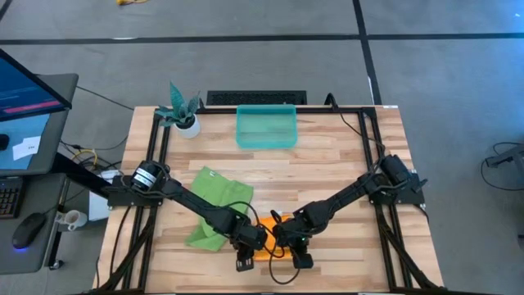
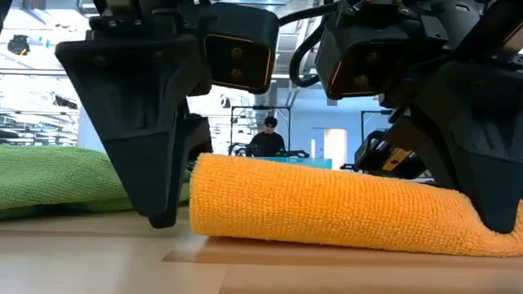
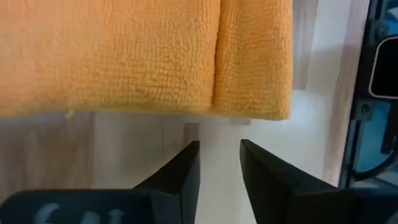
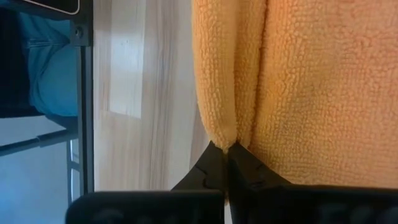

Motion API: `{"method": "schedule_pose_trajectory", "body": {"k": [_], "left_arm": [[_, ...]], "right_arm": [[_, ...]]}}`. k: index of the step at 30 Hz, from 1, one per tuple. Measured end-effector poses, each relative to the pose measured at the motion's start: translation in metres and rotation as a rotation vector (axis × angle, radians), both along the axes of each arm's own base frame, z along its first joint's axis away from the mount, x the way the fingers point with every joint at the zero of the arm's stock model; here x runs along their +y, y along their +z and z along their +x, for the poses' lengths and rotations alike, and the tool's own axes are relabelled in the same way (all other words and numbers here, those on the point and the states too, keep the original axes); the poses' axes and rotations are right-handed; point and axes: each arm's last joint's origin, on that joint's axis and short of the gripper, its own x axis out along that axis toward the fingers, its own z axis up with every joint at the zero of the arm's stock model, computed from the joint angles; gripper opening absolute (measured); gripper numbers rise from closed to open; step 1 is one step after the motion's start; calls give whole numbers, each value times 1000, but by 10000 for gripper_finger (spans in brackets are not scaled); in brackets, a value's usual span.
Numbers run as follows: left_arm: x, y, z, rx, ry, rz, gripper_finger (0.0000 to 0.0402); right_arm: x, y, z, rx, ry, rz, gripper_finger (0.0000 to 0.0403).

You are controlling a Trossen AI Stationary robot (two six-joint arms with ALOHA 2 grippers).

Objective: Roll microfiber towels into tight, uniform cylinder then place into a basket
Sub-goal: Roll the orange microfiber cloth

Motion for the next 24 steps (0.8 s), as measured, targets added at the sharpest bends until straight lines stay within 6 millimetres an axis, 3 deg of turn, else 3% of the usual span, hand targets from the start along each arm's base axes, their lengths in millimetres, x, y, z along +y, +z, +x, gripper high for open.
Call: {"method": "schedule_pose_trajectory", "body": {"k": [10,14,18,24], "left_arm": [[-53,3,-24,-175,-213,129,105],[-69,7,-25,-339,-261,209,105],[-71,11,-19,-461,-303,264,105],[-61,9,-7,-484,-276,271,105]], "right_arm": [[-2,0,2,-4,-7,-2,12],[-3,0,2,-6,-11,-2,19],[-5,0,3,0,-21,1,15],[-5,0,3,5,-27,3,17]]}}
